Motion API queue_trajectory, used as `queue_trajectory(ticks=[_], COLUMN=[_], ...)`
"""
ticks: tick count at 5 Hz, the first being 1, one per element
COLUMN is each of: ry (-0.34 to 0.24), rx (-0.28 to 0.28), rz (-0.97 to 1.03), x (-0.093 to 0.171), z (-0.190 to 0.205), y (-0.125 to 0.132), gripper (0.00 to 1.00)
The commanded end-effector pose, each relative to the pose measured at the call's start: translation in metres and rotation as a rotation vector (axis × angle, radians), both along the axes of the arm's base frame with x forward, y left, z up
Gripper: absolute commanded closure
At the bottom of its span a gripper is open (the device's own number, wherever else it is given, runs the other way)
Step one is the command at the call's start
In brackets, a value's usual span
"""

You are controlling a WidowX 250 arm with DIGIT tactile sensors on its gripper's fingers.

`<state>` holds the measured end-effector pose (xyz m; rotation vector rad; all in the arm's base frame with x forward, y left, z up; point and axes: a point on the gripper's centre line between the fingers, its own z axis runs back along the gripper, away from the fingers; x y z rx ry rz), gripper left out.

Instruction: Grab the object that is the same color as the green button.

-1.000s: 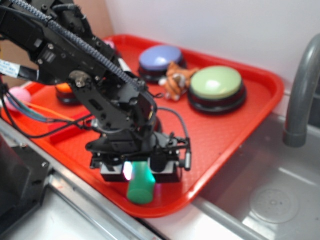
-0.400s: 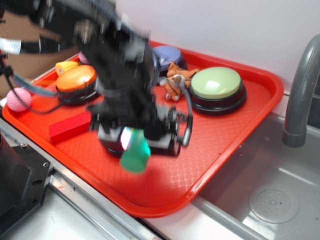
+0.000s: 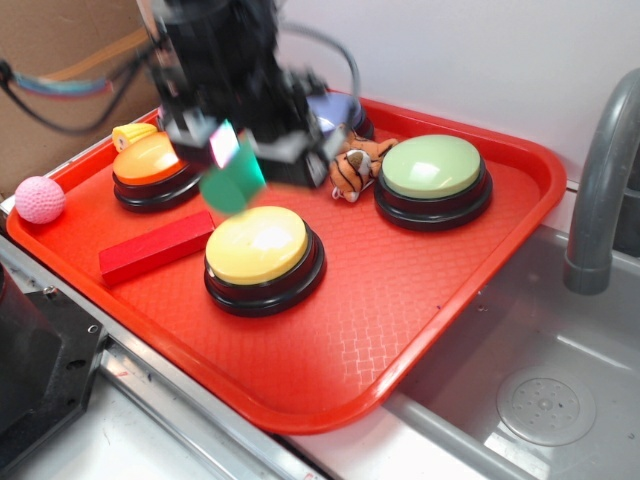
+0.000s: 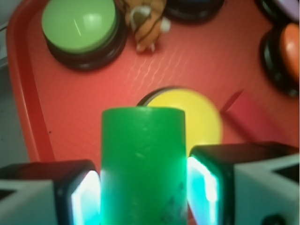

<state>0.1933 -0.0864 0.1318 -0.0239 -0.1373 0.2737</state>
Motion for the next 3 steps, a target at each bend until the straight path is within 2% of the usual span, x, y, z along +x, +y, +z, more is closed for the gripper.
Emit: queue_trajectory(ticks=[1,2,3], ry=[-0.091,-0.138,-0.044], rx=[0.003,0.052,0.02], rz=[-0.115,-0.174,-0.167], x=[0.031,0.039,0.037], z=[0.061,0.07,0.06], y=[0.055,0.071,0.069], gripper=[1.0,1.0,1.0])
